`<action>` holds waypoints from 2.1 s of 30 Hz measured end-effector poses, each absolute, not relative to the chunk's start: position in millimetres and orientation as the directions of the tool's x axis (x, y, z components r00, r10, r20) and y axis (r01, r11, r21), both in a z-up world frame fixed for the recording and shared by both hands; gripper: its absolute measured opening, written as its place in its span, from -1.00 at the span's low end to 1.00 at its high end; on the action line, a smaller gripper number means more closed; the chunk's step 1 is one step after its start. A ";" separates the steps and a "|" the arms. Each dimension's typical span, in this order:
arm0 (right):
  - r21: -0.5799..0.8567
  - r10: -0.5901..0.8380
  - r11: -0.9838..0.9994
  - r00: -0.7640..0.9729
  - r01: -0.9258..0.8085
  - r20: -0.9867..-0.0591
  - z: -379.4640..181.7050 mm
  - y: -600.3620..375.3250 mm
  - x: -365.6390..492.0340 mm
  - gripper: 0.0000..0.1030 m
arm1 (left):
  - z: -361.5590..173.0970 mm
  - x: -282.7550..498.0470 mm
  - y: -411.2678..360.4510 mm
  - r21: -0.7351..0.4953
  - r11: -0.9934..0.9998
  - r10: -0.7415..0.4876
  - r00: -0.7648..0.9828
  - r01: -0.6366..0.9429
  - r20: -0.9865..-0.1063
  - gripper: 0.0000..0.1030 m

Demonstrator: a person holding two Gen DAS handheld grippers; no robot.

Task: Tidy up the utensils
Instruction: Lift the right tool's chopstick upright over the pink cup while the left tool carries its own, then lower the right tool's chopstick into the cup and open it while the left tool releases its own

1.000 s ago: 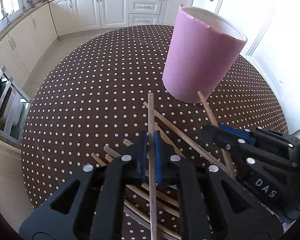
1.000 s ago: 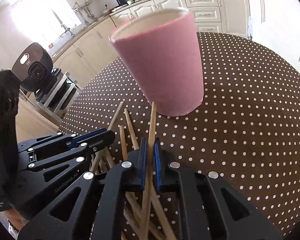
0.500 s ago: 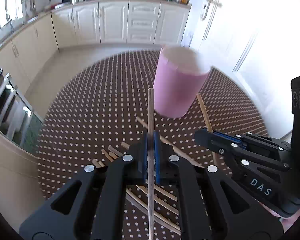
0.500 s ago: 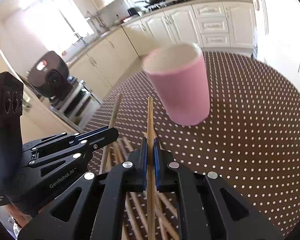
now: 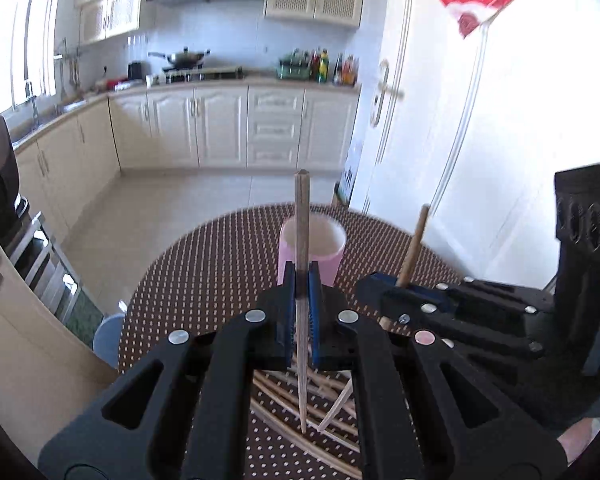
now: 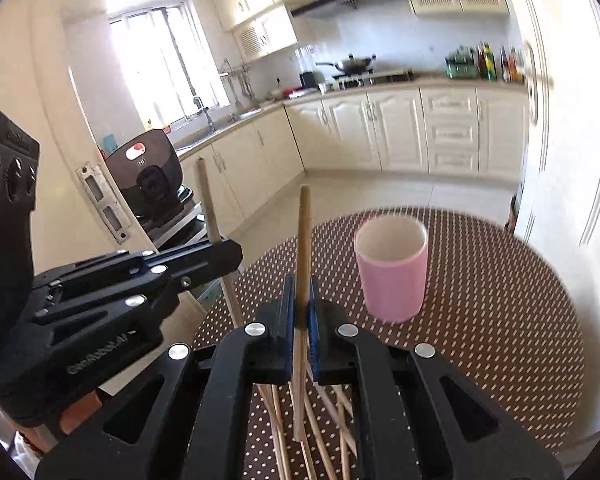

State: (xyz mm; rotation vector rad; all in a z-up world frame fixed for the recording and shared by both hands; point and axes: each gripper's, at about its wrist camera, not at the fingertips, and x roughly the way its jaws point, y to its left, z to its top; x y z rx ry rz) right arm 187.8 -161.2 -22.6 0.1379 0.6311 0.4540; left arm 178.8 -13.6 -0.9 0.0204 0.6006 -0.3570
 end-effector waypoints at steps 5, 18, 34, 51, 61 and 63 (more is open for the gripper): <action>0.198 0.405 0.914 0.771 -0.353 -0.492 -8.9 -166.4 192.1 -0.91 | 21.2 182.0 -27.0 -0.087 0.940 -0.330 0.810 0.331 -0.485 -0.88; 0.095 0.279 0.960 0.919 -0.263 -0.277 41.0 -174.5 210.1 -0.91 | 59.3 215.8 -28.2 -0.150 0.952 -0.299 0.917 0.267 -0.263 -0.88; 0.052 0.186 0.982 0.964 -0.179 -0.192 8.7 -185.0 250.8 -0.91 | 26.1 276.0 -33.3 -0.182 0.953 -0.282 0.923 0.240 -0.260 -0.87; 0.140 0.210 0.975 0.918 -0.171 -0.337 -26.2 -196.4 259.8 -0.88 | -9.7 277.9 -38.1 -0.156 0.957 -0.286 0.877 0.243 -0.386 0.04; 0.183 0.222 0.969 0.907 -0.166 -0.358 -17.6 -205.0 246.6 -0.64 | -3.9 258.9 -29.7 -0.139 0.966 -0.257 0.880 0.219 -0.399 0.18; 0.187 0.223 0.969 0.907 -0.165 -0.357 -15.4 -206.3 241.2 -0.48 | -2.0 251.2 -28.1 -0.119 0.971 -0.237 0.885 0.206 -0.401 0.24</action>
